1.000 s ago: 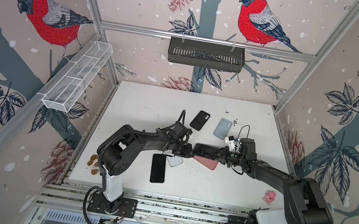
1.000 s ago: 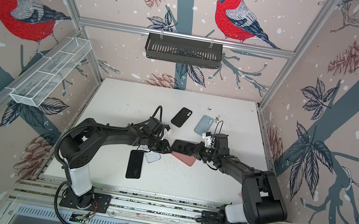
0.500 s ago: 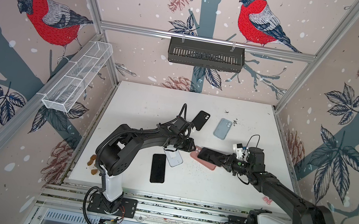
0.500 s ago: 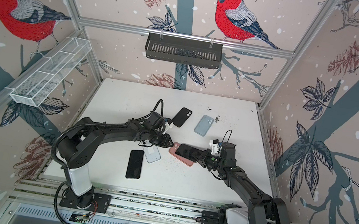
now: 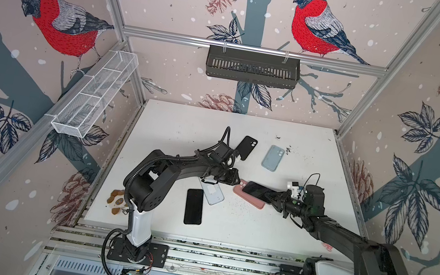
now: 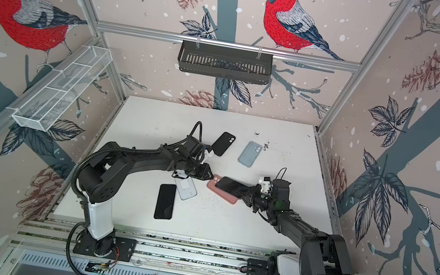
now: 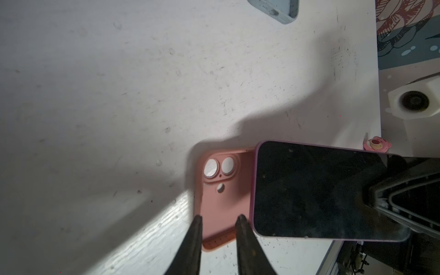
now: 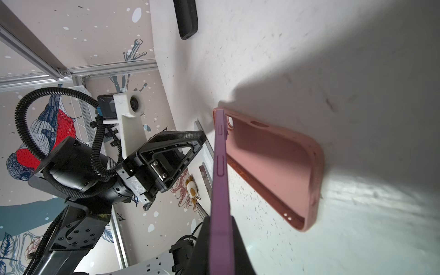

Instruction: Put the phone into the phone case

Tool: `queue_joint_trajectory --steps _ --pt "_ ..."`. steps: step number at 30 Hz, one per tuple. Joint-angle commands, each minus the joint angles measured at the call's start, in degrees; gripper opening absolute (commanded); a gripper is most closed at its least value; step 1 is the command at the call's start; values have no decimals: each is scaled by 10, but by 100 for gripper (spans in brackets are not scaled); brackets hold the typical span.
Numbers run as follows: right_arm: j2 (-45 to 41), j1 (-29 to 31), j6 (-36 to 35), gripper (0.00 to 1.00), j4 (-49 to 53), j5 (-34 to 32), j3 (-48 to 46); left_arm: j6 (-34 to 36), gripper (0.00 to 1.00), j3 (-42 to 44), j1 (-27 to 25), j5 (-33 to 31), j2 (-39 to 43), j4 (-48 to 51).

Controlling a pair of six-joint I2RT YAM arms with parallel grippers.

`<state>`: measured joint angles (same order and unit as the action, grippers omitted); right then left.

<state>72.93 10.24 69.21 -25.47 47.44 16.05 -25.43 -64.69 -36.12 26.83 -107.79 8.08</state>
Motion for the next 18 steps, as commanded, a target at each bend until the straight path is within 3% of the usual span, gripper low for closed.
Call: queue_joint_trajectory --steps 1,12,18 --pt "8 -3 -7 1 -37 8 -2 1 27 1 2 9 -3 -8" --pt "71 -12 -35 1 -64 12 -17 -1 27 5 2 18 -14 -14" --pt "65 -11 -59 1 -41 14 -13 -4 27 9 2 22 -17 -20"
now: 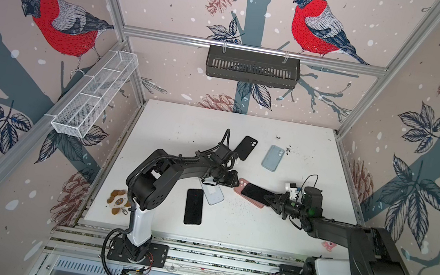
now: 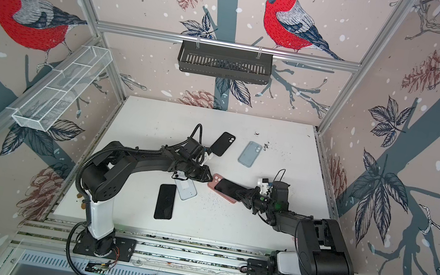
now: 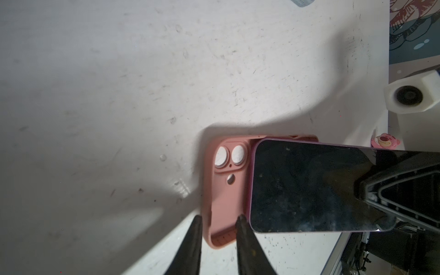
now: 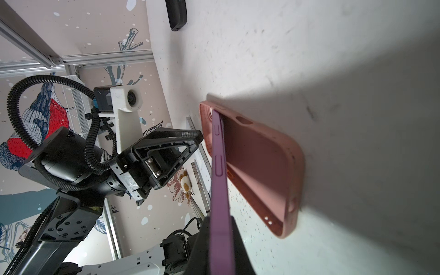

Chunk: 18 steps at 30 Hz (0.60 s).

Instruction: Put the phone into the phone case

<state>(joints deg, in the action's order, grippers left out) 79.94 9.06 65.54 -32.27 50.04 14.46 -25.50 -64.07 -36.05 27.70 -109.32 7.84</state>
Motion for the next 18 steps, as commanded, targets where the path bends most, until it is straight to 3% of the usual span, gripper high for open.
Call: queue_joint_trajectory --steps 1,7,18 --pt "-10 1 -30 1 40 -16 5 -3 27 3 1 14 -2 -19" --pt "-7 1 -48 1 56 -25 9 -9 27 3 1 26 -9 -29" --pt "75 23 -52 2 -11 -27 15 -20 27 7 1 59 -20 -48"
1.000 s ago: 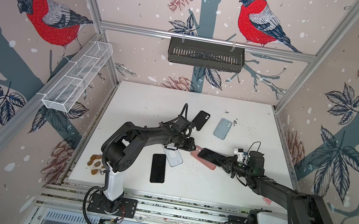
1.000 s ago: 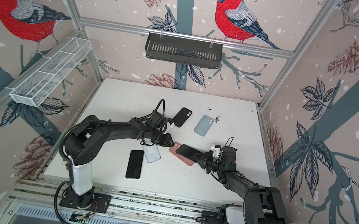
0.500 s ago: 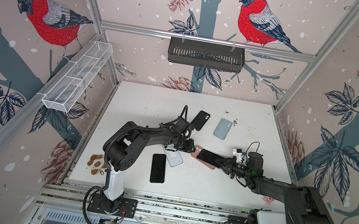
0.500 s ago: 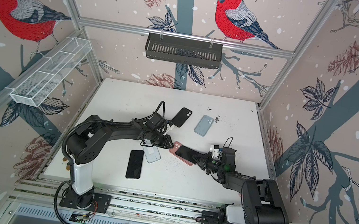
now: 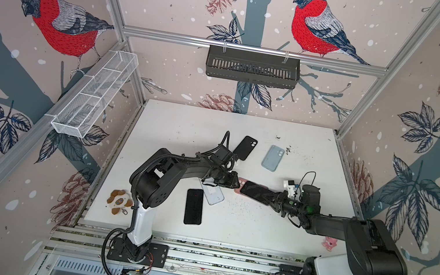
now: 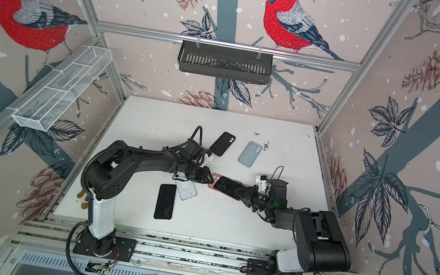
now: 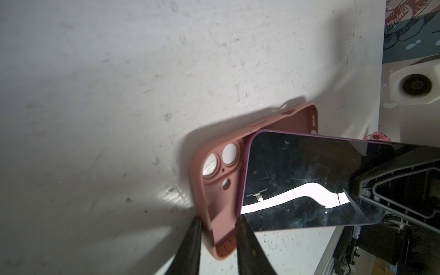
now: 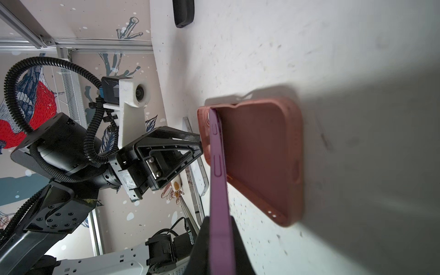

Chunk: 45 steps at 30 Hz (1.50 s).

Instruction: Put the phone into the phone case

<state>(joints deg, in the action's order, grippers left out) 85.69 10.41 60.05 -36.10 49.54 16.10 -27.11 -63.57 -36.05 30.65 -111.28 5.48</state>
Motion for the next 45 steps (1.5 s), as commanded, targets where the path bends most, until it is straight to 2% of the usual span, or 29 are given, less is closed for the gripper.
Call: queue_joint_trajectory --steps 1,12,22,35,45 --pt "28 15 9 3 12 -20 -1 -5 27 2 1 31 0 -24" --pt "79 54 27 4 -39 -14 3 2 27 -7 0 32 -3 -15" --pt "36 56 -29 4 71 -36 24 13 27 -29 5 28 -13 1" --pt "-43 60 -25 8 140 -52 45 17 27 -50 10 28 -18 4" --pt "-17 59 0 10 99 -43 34 6 27 -43 10 42 -21 -14"
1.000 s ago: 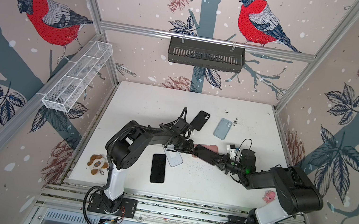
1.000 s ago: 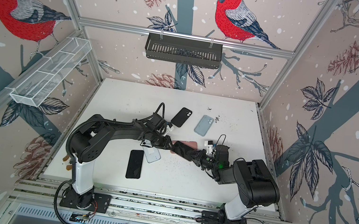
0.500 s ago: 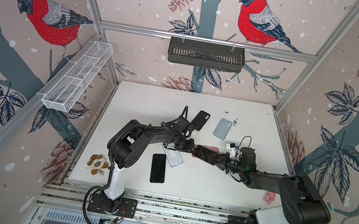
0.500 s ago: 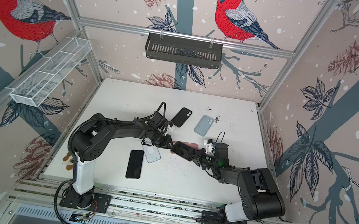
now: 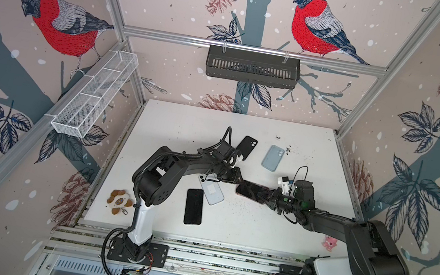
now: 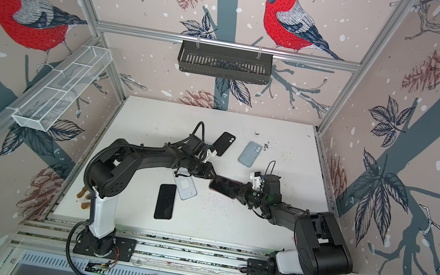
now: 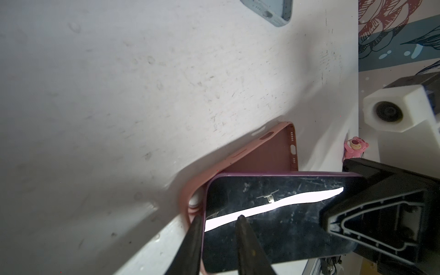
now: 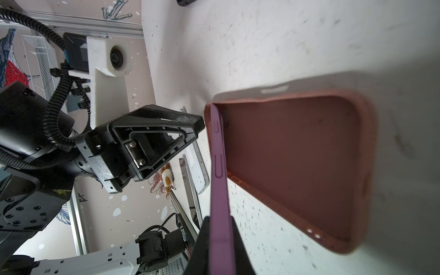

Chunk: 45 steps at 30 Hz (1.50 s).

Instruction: Put the phone into the phone case

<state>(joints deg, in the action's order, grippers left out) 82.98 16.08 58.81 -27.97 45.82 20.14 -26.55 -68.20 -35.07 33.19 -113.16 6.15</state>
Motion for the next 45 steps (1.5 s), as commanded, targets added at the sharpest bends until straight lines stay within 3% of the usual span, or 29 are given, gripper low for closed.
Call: queue_joint_trajectory --steps 1,11,17,32,45 --pt "13 2 15 10 13 -5 -8 -1 27 5 0 17 -3 -22" --pt "17 1 19 10 8 -5 -7 -3 27 12 0 12 6 -27" --pt "13 -3 12 11 18 -7 -5 -10 27 13 6 -78 51 21" --pt "24 -3 -11 11 56 6 15 -27 28 -3 15 4 -12 -33" --pt "77 -3 8 12 13 22 24 -49 29 0 5 36 -20 -60"
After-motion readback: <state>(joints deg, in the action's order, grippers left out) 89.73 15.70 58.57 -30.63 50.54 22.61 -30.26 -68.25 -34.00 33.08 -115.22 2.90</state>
